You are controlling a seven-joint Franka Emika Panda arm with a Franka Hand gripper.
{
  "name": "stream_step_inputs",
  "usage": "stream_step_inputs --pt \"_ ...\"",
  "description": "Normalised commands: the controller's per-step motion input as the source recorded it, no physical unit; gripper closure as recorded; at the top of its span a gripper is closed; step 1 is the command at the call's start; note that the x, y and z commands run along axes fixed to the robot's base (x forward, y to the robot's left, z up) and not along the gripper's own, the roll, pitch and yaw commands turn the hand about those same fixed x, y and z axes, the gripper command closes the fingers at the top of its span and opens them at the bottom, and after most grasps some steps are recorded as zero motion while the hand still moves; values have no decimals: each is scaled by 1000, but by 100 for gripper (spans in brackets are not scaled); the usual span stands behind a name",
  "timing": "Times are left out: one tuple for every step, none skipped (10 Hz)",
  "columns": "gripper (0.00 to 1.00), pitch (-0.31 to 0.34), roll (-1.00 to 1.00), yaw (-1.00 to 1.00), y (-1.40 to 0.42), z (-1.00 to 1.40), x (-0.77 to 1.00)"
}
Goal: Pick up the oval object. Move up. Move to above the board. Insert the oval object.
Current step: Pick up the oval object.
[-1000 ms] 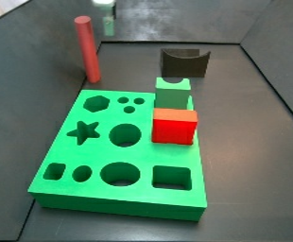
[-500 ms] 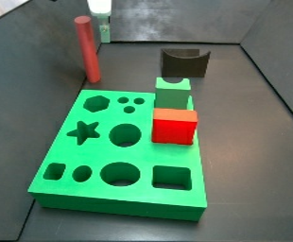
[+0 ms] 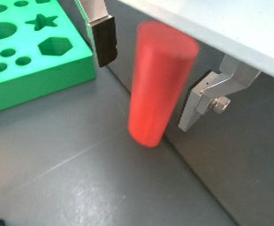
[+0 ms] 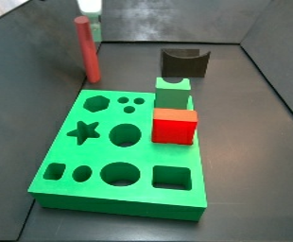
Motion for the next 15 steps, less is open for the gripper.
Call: stream_step_inputs --pt "0 -307 -67 -137 -217 60 -251" --pt "0 -303 -36 -131 -254 0 -206" --pt "0 -180 0 -69 -131 0 -191" --pt "0 0 4 0 -6 -123 0" --pt "0 -26 0 0 49 -289 -43" --pt "0 0 0 0 0 0 0" --pt "100 0 0 0 0 0 0" --pt "100 0 0 0 0 0 0" --pt "100 0 0 0 0 0 0" --pt "100 0 0 0 0 0 0" --pt "100 0 0 0 0 0 0" --pt "100 0 0 0 0 0 0" --pt "100 0 0 0 0 0 0" --pt "100 0 0 0 0 0 0" --pt "100 0 0 0 0 0 0"
